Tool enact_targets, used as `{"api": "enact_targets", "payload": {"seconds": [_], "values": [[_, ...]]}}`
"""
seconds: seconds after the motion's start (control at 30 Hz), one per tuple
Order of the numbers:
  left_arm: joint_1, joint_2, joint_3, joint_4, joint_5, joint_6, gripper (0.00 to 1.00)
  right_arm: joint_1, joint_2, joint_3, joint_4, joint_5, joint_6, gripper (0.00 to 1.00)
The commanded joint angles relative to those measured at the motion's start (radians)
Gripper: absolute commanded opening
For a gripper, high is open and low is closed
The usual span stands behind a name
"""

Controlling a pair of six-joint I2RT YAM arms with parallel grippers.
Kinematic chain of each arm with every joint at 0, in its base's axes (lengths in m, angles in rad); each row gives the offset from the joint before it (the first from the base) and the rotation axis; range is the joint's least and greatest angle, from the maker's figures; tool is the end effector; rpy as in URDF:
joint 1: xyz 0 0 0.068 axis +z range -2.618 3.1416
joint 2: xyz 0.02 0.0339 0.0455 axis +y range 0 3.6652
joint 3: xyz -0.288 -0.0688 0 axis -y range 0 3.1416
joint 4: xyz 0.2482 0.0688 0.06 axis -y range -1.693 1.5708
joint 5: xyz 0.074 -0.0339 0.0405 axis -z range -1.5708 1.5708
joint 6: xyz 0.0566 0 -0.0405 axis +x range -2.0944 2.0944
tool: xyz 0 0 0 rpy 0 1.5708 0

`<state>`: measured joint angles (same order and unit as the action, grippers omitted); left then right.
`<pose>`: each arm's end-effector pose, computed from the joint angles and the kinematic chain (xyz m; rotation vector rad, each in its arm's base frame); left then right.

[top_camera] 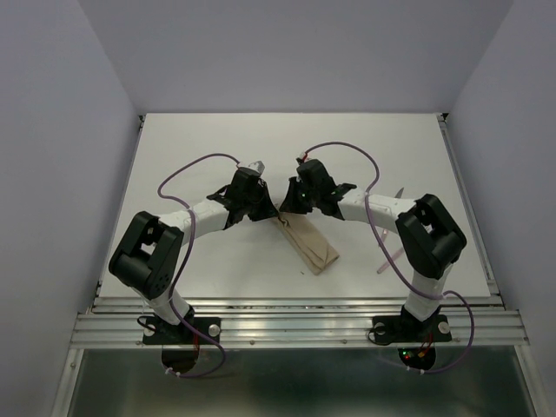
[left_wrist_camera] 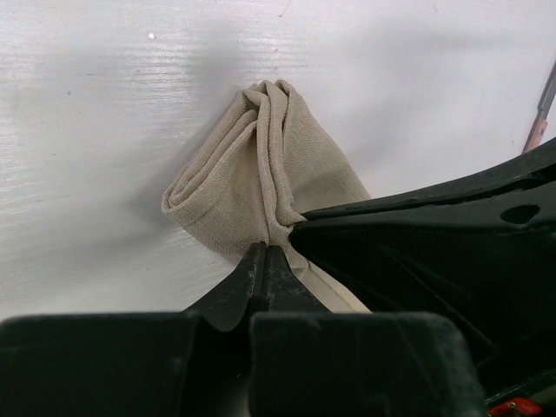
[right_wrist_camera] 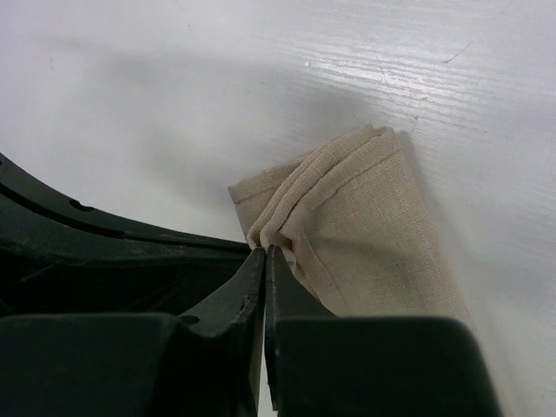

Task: Fold the napkin into a case and place the utensils inside
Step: Grasp the top corner of the smaller rectangle folded napkin from the folded napkin.

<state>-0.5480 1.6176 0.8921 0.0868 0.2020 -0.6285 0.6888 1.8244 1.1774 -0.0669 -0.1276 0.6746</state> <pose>0.3039 -0.1988 0.2042 0.0250 2.3367 -0.8482 0.3234 0.2756 0.2053 -0.0881 2.4267 0.8190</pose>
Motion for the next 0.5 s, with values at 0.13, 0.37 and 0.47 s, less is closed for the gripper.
{"api": "enact_targets", "payload": {"seconds": [0.13,0.37,0.47], "values": [[0.0,-0.036,0.002,0.037,0.011,0.019,0.0,0.008,0.016,-0.018,0.045,-0.009,0.008,0.01],[0.0,-0.035,0.005,0.037,0.016,0.021,0.0,0.008,0.062,-0.028,0.047,0.006,0.016,0.01],[0.0,-0.032,0.01,0.037,0.016,0.023,0.0,0.008,0.087,-0.035,0.049,0.016,0.022,0.01]]}}
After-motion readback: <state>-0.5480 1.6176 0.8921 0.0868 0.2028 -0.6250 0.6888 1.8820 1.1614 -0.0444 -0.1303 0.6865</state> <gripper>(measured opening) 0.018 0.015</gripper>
